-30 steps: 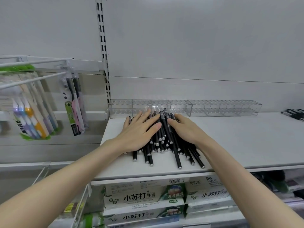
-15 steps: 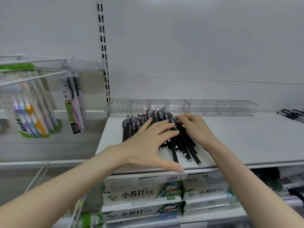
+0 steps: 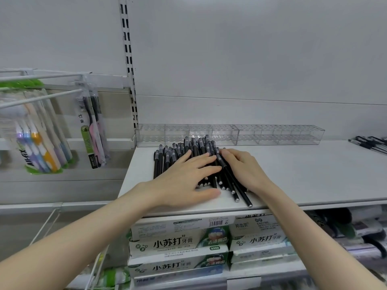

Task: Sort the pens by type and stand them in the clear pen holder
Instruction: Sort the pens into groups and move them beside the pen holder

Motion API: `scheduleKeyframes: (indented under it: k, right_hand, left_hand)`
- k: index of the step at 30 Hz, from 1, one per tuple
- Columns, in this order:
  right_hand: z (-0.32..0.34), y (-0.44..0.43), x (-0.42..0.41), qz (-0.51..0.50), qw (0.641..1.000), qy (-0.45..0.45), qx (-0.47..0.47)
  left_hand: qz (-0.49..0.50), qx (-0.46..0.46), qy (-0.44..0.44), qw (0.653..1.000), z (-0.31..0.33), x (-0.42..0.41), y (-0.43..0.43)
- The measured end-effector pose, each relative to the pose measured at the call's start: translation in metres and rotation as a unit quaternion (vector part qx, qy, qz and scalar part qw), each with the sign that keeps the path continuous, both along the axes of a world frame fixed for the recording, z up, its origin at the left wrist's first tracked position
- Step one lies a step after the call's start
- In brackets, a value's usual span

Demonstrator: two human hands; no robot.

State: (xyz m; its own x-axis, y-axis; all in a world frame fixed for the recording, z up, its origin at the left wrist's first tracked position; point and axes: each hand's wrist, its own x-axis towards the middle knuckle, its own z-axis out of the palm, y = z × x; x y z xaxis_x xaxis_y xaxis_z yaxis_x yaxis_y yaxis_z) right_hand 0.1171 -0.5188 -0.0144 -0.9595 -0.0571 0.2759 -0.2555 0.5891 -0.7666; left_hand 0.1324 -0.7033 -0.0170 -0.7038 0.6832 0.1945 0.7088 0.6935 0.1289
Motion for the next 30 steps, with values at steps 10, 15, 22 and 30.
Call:
scheduleKeyframes:
  k: [10, 15, 22, 30]
  right_hand:
    - [0.003, 0.003, -0.002, 0.007, 0.999, 0.004, 0.04]
    - [0.027, 0.019, -0.002, -0.026, 0.996, 0.03, 0.083]
    - [0.079, 0.075, 0.019, -0.088, 0.973, 0.097, 0.188]
    - [0.099, 0.201, 0.08, -0.148, 0.948, 0.165, 0.227]
  left_hand:
    - [0.025, 0.047, -0.031, 0.998, 0.009, 0.002, -0.001]
    - [0.031, 0.056, -0.009, 0.998, 0.035, -0.004, 0.002]
    - [0.037, 0.064, 0.086, 0.994, 0.087, -0.003, 0.05]
    - [0.061, 0.157, 0.139, 0.976, 0.103, 0.039, 0.163]
